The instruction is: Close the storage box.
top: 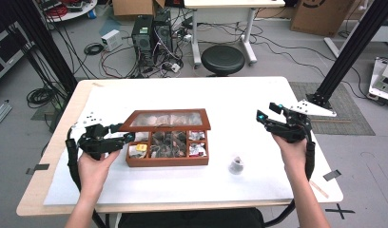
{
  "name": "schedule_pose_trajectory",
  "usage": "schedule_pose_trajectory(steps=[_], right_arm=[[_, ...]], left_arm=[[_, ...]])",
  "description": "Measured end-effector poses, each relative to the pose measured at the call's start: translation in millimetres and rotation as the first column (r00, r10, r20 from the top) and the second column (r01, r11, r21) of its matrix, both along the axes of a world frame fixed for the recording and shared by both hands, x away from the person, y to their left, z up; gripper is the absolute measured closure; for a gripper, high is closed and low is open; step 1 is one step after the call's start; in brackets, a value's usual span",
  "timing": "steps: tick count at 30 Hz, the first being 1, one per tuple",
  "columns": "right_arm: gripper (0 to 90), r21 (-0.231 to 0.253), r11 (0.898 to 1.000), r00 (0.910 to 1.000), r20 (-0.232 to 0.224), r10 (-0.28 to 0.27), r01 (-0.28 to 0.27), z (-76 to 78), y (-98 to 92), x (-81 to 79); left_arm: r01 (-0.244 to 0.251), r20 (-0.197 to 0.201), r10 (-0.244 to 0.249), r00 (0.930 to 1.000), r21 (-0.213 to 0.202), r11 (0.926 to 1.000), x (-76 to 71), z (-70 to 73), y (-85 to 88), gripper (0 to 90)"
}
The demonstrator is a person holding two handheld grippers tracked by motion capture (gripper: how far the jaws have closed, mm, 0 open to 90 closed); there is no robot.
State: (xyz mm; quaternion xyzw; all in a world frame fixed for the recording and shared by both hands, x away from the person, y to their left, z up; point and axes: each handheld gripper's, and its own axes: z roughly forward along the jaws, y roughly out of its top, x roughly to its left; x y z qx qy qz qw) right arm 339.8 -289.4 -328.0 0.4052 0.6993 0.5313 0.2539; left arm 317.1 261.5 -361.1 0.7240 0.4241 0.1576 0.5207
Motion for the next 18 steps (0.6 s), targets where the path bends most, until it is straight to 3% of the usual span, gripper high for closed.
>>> schedule_pose_trajectory(steps=[6,11,18], right_arm=[[37.8,0.001,1.0,1.0,-0.001,-0.003,0.003,-0.2,-0.1,-0.1],[37.8,0.002,1.0,1.0,-0.002,-0.003,0.003,-0.5,-1.2,-0.3],[38.0,0.0,1.0,1.0,-0.007,0.0,0.0,-1.7,0.2,0.3]], left_arm=[[-0.002,0.006,0.002,1.0,0.013,0.9999,-3.6,-4.1,-0.9,32.7],[0.013,-0.016,-0.012,0.9998,0.047,0.9988,-6.6,-8.2,-1.0,32.8],[0.013,-0.02,-0.012,0.9997,0.038,0.9992,-11.0,-19.7,-0.8,32.6]])
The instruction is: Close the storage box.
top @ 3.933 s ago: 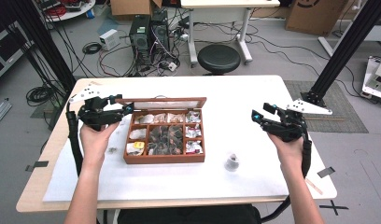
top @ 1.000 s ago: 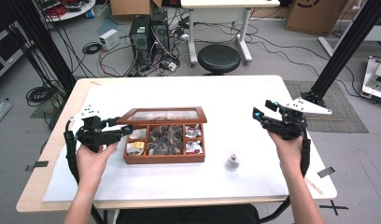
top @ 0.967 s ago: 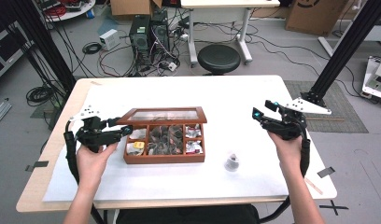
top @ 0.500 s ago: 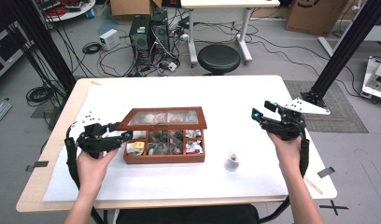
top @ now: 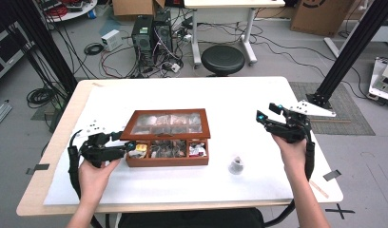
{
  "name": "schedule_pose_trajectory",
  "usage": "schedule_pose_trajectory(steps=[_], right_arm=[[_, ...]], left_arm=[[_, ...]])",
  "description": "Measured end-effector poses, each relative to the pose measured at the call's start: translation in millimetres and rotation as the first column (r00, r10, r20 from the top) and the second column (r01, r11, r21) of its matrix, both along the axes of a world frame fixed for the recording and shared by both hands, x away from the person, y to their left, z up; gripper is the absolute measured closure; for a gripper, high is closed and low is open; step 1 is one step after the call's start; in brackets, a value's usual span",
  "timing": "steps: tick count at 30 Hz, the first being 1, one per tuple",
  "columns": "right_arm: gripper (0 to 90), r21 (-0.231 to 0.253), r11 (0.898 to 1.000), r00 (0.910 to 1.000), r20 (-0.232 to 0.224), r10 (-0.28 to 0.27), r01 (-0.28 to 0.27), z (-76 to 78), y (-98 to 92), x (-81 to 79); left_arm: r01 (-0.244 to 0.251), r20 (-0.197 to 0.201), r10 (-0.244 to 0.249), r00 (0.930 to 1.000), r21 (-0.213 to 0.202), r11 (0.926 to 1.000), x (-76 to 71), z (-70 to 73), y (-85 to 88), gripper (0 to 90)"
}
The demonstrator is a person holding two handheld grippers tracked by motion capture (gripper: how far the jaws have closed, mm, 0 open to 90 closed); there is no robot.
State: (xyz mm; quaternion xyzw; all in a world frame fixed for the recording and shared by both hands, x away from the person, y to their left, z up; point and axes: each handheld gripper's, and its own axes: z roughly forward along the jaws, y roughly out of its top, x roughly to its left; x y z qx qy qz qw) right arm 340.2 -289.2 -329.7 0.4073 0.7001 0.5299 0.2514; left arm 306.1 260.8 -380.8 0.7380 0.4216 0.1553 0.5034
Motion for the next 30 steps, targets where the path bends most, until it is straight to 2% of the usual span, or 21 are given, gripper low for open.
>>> schedule_pose_trajectory(steps=[8,15,30], right_arm=[[38.0,-0.001,1.0,1.0,-0.002,0.001,-0.001,-0.6,0.1,0.1],[38.1,0.004,1.0,1.0,0.001,0.003,-0.003,-0.1,-0.3,-0.3],[38.1,0.004,1.0,1.0,0.0,-0.001,0.001,-0.1,-1.3,-0.4]], left_arm=[[-0.007,-0.011,0.007,0.9999,0.016,0.9998,-6.7,-13.2,-1.8,34.0],[0.005,-0.054,-0.003,0.9985,0.038,0.9993,-9.2,-25.7,-2.4,33.9],[0.011,-0.081,-0.003,0.9967,0.091,0.9958,-13.8,-34.1,-4.1,35.5]])
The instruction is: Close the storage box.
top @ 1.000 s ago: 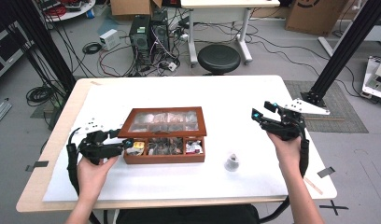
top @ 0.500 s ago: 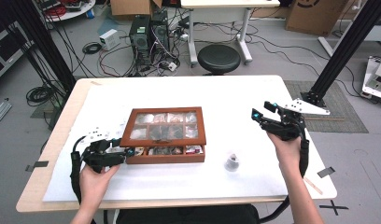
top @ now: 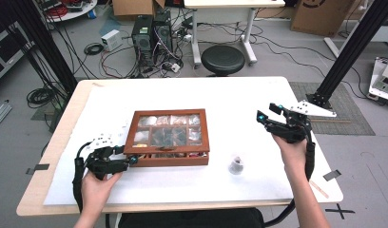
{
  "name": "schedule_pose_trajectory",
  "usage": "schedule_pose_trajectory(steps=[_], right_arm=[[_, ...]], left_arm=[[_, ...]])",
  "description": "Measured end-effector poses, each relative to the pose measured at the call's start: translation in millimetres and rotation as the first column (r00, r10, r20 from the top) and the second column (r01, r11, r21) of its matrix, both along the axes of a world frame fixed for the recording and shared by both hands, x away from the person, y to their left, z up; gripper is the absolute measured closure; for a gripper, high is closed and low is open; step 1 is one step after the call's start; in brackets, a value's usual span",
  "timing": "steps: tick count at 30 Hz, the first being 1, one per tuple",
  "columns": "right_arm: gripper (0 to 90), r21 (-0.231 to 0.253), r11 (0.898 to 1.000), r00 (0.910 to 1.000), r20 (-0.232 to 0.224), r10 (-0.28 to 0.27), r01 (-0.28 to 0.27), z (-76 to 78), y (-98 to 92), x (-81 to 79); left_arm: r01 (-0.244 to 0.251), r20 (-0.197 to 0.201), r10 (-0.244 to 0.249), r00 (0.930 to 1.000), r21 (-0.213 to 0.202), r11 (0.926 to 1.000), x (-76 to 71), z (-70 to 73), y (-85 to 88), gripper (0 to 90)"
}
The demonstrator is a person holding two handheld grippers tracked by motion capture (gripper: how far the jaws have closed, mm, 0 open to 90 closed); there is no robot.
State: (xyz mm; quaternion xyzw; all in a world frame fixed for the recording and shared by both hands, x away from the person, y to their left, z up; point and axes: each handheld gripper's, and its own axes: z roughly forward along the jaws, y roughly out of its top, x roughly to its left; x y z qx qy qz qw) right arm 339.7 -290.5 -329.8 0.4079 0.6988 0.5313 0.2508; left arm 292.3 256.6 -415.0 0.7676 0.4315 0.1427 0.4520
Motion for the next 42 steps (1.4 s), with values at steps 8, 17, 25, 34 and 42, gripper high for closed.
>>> schedule_pose_trajectory(steps=[8,17,25,34,42], right_arm=[[38.1,0.0,1.0,1.0,-0.001,0.0,0.0,0.0,0.6,0.1],[38.0,0.002,1.0,1.0,-0.003,-0.003,0.003,-0.2,-0.1,0.4],[38.0,0.0,1.0,1.0,-0.002,-0.003,0.003,0.0,-0.1,0.2],[38.1,0.001,1.0,1.0,-0.005,-0.005,0.005,-0.6,-1.3,0.3],[38.0,-0.001,1.0,0.9999,-0.002,-0.016,0.016,-0.7,-4.7,-2.1]], left_arm=[[0.003,-0.021,-0.002,0.9998,0.025,0.9997,-2.2,-4.7,0.6,35.4],[0.012,-0.043,-0.011,0.999,0.028,0.9995,-3.0,-7.3,2.3,35.5],[0.016,-0.054,-0.015,0.9984,0.029,0.9994,-2.8,-8.3,3.4,35.6],[0.022,-0.063,-0.019,0.9979,0.041,0.9989,-4.0,-9.1,3.3,35.7],[0.026,-0.023,-0.025,0.9994,0.049,0.9985,-7.3,0.3,4.2,35.7]])
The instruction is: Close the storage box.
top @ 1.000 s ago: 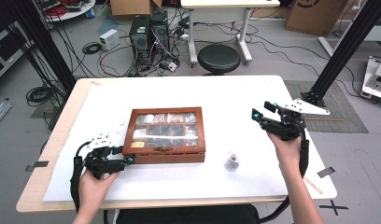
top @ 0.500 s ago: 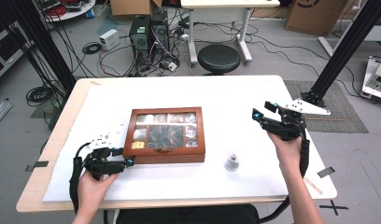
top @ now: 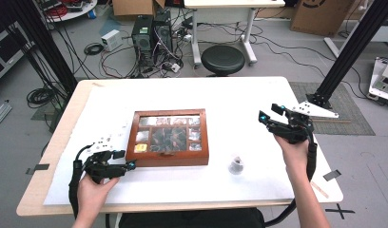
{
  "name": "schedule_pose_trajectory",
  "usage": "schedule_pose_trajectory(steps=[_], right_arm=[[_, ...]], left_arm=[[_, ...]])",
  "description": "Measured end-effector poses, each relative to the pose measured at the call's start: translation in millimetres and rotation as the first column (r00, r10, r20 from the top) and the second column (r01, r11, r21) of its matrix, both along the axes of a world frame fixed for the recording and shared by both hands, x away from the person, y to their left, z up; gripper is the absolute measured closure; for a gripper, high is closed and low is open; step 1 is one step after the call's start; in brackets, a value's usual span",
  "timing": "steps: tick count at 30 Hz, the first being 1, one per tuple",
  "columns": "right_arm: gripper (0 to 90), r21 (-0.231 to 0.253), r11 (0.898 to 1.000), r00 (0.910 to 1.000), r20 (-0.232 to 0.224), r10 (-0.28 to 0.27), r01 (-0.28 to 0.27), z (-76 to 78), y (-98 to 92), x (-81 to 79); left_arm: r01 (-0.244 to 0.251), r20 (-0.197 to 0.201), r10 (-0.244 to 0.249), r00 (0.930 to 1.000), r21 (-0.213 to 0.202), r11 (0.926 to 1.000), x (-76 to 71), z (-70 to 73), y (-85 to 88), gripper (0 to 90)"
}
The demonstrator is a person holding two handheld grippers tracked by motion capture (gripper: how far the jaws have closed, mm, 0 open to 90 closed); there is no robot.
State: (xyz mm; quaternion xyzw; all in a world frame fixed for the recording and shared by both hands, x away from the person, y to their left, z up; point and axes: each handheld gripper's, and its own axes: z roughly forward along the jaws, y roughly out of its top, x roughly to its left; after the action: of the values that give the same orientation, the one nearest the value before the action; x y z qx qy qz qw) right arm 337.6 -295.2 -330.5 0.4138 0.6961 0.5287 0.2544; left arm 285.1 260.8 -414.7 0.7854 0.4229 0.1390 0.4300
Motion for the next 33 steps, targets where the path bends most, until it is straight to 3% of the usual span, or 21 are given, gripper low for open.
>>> schedule_pose_trajectory(steps=[9,14,19,22,26,33], right_arm=[[36.2,-0.001,1.0,0.9998,0.006,-0.018,0.018,-2.0,-5.1,-2.8],[34.5,0.012,0.999,0.9995,0.009,-0.029,0.029,-3.4,-10.5,-4.0],[33.4,0.015,0.999,0.9992,0.007,-0.038,0.038,-4.8,-13.5,-3.0],[32.5,0.017,0.999,0.999,0.005,-0.044,0.044,-5.8,-14.1,-1.3],[32.0,0.017,0.999,0.999,-0.003,-0.045,0.045,-7.4,-14.8,0.5],[31.7,0.021,0.998,0.9984,-0.003,-0.057,0.057,-8.4,-19.3,0.2]], left_arm=[[0.026,0.108,-0.02,0.994,-0.047,0.9985,5.1,31.3,0.2,33.3],[0.037,0.178,-0.022,0.9839,-0.081,0.996,13.3,56.0,-2.3,32.1],[0.052,0.263,-0.022,0.9646,-0.109,0.9927,23.1,77.0,-7.9,29.3],[0.058,0.264,-0.027,0.9641,-0.109,0.9923,31.7,82.7,-14.6,26.8],[0.055,0.308,-0.021,0.9511,-0.102,0.9932,37.9,85.6,-22.7,26.8],[0.05,0.321,-0.014,0.9469,-0.103,0.9934,40.6,79.5,-25.9,26.5]])
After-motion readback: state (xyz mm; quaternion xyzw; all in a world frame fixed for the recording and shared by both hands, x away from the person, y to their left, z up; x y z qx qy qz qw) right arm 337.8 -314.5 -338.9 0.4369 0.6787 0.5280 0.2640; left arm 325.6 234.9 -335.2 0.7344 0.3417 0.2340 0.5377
